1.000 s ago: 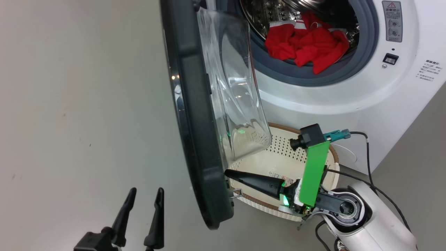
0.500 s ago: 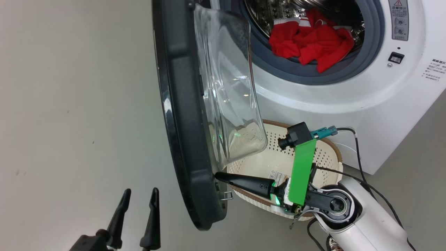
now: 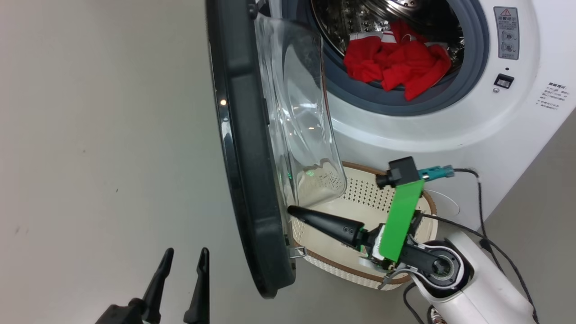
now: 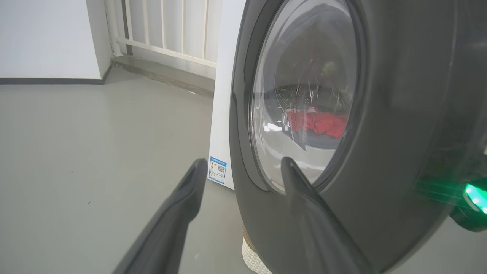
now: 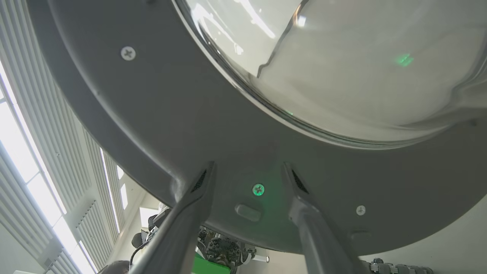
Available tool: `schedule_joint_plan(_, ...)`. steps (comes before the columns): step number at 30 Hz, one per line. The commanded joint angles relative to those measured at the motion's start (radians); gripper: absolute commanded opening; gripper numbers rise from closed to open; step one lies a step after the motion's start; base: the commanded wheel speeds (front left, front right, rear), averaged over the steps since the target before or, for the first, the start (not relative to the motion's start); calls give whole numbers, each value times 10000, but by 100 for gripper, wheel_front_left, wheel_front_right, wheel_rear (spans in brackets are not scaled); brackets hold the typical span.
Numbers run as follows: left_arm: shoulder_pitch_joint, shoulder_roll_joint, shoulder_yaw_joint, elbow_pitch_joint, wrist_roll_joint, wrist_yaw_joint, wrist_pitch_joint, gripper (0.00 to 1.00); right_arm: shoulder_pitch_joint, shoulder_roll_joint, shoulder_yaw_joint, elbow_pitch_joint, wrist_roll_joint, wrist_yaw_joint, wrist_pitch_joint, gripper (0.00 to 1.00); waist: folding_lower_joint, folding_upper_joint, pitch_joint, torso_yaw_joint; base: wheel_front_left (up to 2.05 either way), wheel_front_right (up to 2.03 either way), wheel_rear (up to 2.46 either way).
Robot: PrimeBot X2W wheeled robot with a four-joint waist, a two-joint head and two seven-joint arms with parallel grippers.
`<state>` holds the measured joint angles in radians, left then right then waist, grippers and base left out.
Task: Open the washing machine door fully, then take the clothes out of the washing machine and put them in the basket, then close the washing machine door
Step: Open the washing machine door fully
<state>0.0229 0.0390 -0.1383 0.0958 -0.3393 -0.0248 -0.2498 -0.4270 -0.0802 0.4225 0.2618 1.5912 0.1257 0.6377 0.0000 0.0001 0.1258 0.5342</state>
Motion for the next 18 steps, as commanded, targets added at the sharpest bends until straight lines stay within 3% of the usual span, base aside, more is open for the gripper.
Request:
schedule_joint_plan(1,-149,112,330,-121,100,-104,-120,100,81,45,-38,-253,-235,50,-264,100,0,-1,-74,-39,0,0,0)
schedule_joint_plan(18,-382,112,396,422,212,-487,-120,100,1026,-1576,200,-12,-2105,50,-3315,100,0,-1,-301,-208,0,0,0)
